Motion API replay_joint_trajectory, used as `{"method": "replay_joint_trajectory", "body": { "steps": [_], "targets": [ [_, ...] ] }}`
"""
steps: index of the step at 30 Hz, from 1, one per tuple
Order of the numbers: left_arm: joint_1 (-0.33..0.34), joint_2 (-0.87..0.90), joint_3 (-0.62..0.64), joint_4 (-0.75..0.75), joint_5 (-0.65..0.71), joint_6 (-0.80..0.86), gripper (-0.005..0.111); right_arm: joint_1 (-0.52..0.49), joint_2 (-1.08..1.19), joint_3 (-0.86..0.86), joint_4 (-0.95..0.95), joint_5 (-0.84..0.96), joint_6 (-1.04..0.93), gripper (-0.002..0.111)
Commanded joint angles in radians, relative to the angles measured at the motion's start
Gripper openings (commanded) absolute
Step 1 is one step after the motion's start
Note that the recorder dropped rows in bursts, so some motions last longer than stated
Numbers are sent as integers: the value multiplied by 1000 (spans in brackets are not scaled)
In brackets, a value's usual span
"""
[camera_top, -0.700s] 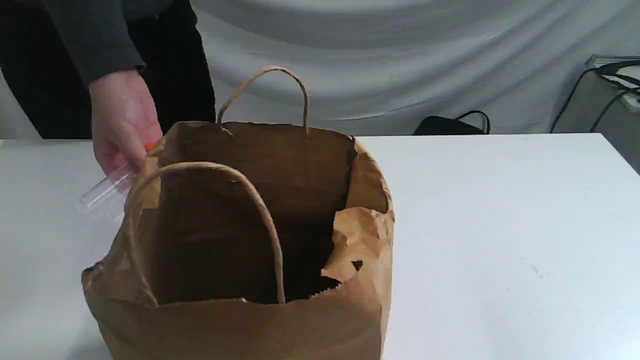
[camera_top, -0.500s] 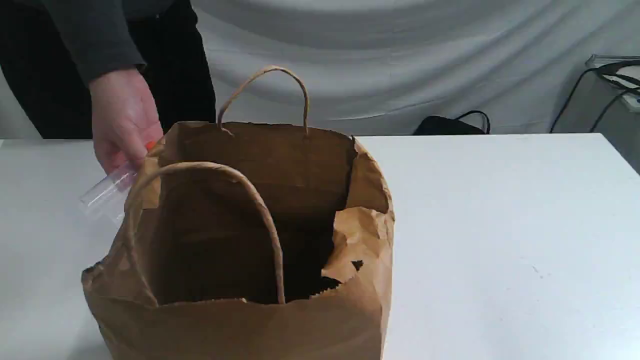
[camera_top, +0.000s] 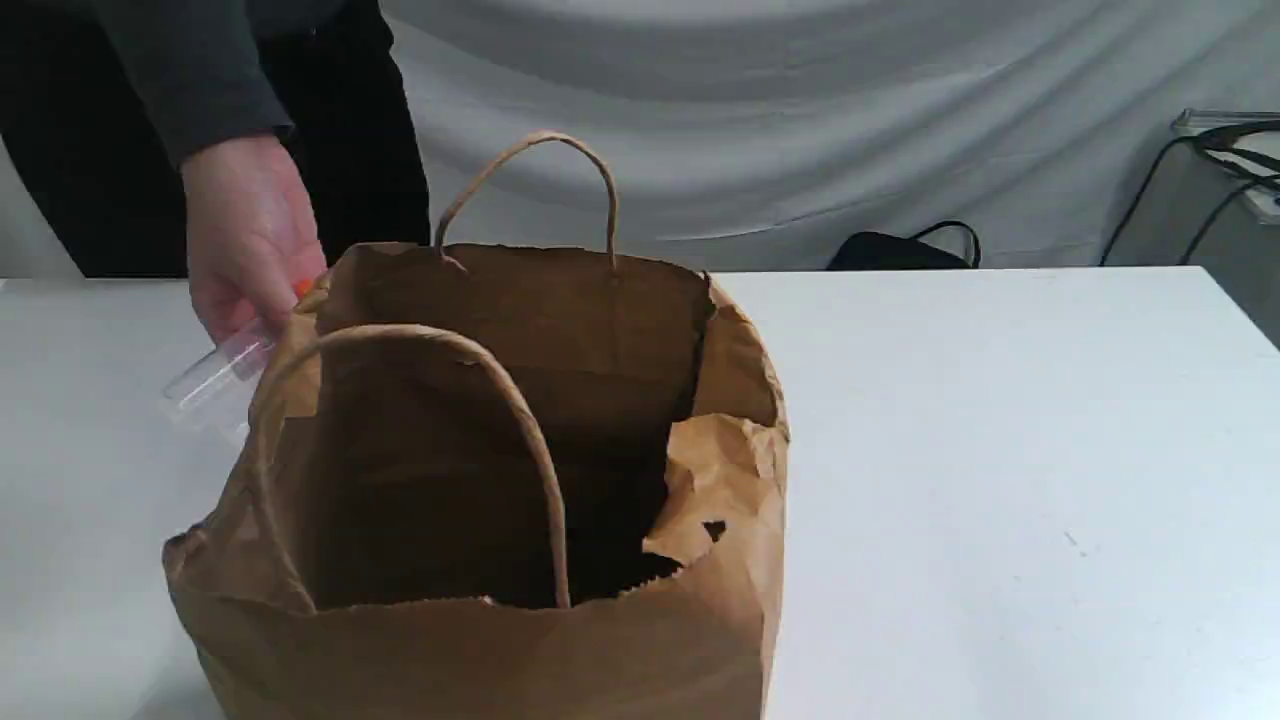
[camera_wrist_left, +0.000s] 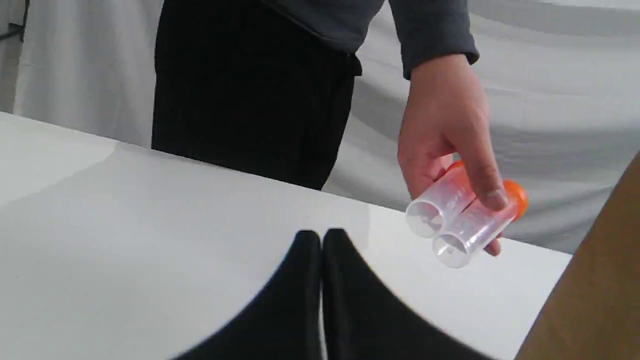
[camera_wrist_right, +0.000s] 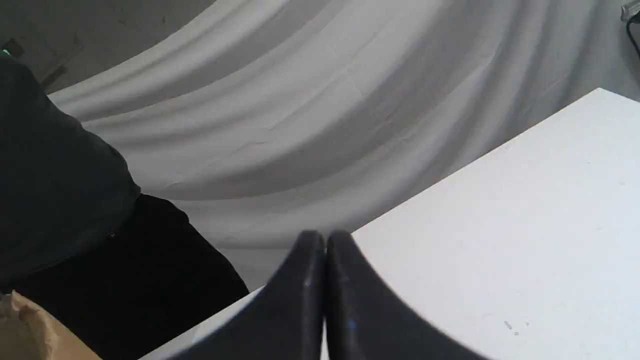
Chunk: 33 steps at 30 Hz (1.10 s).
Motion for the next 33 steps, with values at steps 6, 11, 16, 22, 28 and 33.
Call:
{"method": "replay_joint_trajectory", "body": {
  "steps": [6,11,16,22,28,33],
  "targets": [
    [1,-4,4,-14,-6,-10,0,-5,-3,3,47,-72,19,0],
    [1,-4,4,-9,-5,-29,0,-5,-3,3,89,-100,21,0],
    [1,-4,4,-9,-3,-38,0,-5,-3,-48,49,-54,11,0],
    [1,-4,4,-9,-3,-38,0,-5,-3,-205,-88,-3,-14,0],
    [1,-4,4,-9,-3,-38,0,-5,126,-412,-132,125,-153,0],
    [1,-4,4,-9,-3,-38,0,-5,309,-609,-113,276,-328,0]
  ]
}}
